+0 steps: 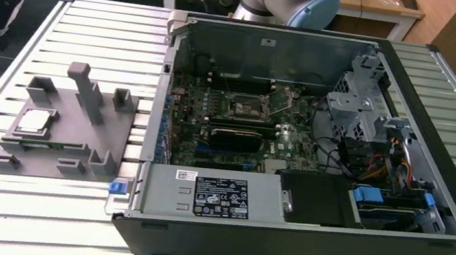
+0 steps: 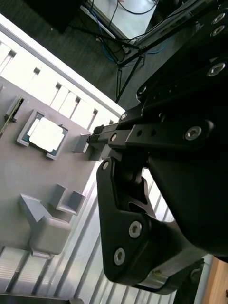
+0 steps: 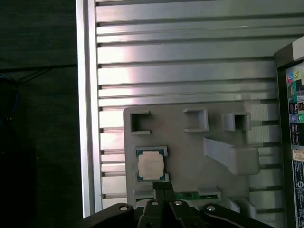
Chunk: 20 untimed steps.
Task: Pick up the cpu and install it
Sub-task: 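Pick up the cpu and move it towards the insertion slot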
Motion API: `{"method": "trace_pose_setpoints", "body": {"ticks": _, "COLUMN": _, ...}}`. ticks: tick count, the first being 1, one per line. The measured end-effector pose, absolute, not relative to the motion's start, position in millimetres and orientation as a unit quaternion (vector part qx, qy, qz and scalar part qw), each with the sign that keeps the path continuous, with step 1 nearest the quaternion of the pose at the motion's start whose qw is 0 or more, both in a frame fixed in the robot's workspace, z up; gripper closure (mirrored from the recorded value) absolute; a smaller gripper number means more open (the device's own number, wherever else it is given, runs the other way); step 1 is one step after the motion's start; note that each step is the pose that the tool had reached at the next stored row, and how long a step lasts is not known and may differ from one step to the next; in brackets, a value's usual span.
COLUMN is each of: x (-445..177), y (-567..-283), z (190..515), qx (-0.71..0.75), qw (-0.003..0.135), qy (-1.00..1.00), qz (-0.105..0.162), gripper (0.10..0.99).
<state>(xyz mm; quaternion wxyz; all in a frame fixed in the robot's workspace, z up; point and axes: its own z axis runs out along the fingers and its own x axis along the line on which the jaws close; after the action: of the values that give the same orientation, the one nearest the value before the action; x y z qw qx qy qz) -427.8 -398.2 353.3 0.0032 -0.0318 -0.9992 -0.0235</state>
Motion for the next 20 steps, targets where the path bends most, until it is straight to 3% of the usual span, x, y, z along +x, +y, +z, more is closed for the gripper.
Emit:
{"method": "trace_pose_setpoints", "body": {"ticks": 1, "x": -427.8, "y": -398.9, "z": 351.7, "qx": -0.032, "qw": 0.004, "qy": -0.999, "qz": -0.023, "gripper": 0.973}}
{"method": "trace_pose_setpoints", "body": {"ticks": 3, "x": -427.8, "y": -400.9, "z": 348.5, "qx": -0.032, "qw": 0.005, "qy": -0.999, "qz": -0.023, "gripper": 0.855}}
{"method": "trace_pose_setpoints", "body": {"ticks": 4, "x": -427.9, "y": -401.9, "z": 346.9, "qx": -0.032, "qw": 0.006, "qy": -0.999, "qz": -0.023, "gripper": 0.855}}
{"method": "trace_pose_setpoints", "body": {"ticks": 7, "x": -427.9, "y": -405.0, "z": 342.0, "qx": -0.032, "qw": 0.008, "qy": -0.999, "qz": -0.023, "gripper": 0.678}}
{"method": "trace_pose_setpoints", "body": {"ticks": 8, "x": -427.9, "y": -406.2, "z": 340.6, "qx": -0.032, "qw": 0.009, "qy": -0.999, "qz": -0.023, "gripper": 0.678}}
{"method": "trace_pose_setpoints", "body": {"ticks": 10, "x": -427.9, "y": -410.0, "z": 337.0, "qx": -0.032, "qw": 0.011, "qy": -0.999, "qz": -0.023, "gripper": 0.561}}
{"method": "trace_pose_setpoints", "body": {"ticks": 11, "x": -427.8, "y": -411.5, "z": 335.2, "qx": -0.032, "qw": 0.011, "qy": -0.999, "qz": -0.023, "gripper": 0.561}}
{"method": "trace_pose_setpoints", "body": {"ticks": 14, "x": -427.9, "y": -413.5, "z": 329.8, "qx": -0.032, "qw": 0.012, "qy": -0.999, "qz": -0.023, "gripper": 0.388}}
{"method": "trace_pose_setpoints", "body": {"ticks": 19, "x": -427.9, "y": -414.7, "z": 320.7, "qx": -0.032, "qw": 0.012, "qy": -0.999, "qz": -0.023, "gripper": 0.271}}
{"method": "trace_pose_setpoints", "body": {"ticks": 20, "x": -428.0, "y": -414.7, "z": 319.2, "qx": -0.032, "qw": 0.012, "qy": -0.999, "qz": -0.024, "gripper": 0.208}}
